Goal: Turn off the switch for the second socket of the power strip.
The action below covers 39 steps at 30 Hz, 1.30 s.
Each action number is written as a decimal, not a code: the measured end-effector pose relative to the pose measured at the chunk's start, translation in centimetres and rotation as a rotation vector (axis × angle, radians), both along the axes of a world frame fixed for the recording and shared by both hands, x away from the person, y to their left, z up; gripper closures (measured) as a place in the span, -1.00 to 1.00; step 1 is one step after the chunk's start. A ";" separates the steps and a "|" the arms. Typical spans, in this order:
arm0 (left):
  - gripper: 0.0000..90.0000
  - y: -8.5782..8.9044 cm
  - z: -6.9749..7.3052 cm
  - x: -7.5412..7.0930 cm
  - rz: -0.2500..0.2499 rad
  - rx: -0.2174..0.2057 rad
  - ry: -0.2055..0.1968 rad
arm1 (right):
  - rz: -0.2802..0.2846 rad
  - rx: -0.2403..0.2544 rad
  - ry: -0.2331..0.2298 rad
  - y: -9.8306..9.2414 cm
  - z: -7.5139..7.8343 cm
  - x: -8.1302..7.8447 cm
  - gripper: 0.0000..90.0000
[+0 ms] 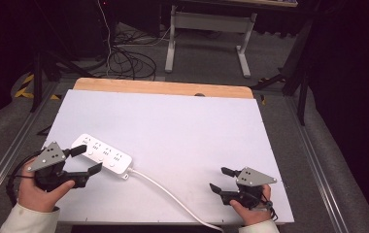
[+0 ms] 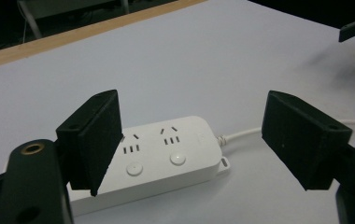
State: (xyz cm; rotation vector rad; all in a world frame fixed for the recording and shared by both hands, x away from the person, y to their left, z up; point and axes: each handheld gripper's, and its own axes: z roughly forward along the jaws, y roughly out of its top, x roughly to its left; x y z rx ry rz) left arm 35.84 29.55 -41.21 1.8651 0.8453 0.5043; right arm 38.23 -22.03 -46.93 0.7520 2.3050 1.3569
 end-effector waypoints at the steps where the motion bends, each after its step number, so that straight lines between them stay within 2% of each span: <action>1: -0.55 0.1 -0.1 -0.2 -0.004 -0.008 -0.007 | 0.000 0.001 0.001 0.0 0.0 0.0 -0.30; 7: -0.61 0.8 -0.7 -1.3 -0.011 -0.048 -0.040 | 0.005 0.003 0.001 0.1 0.0 0.0 -0.30; 12: -0.61 1.2 -1.8 -1.9 -0.008 -0.069 -0.022 | 0.009 0.005 0.000 0.0 0.0 0.0 -0.30; 16: -0.61 1.3 -2.5 -2.3 -0.016 -0.040 -0.034 | 0.016 0.008 0.000 0.1 0.0 -0.1 -0.30; 20: -0.61 1.5 -3.1 -2.5 -0.019 -0.029 -0.047 | 0.025 0.016 -0.007 0.1 0.1 -0.2 -0.30; 26: -0.61 1.7 -4.1 -2.7 -0.033 -0.018 -0.045 | 0.036 0.017 -0.006 0.1 0.1 -0.2 -0.30; 29: -0.60 1.8 -4.7 -2.8 -0.025 0.001 -0.022 | 0.038 0.017 -0.006 0.1 0.1 -0.2 -0.30; 35: -0.59 2.0 -5.7 -3.0 -0.016 -0.002 0.011 | 0.040 0.015 -0.005 0.2 0.1 -0.2 -0.30; 39: -0.59 2.3 -6.3 -3.1 -0.012 0.017 0.027 | 0.041 0.013 -0.004 0.2 0.1 -0.2 -0.30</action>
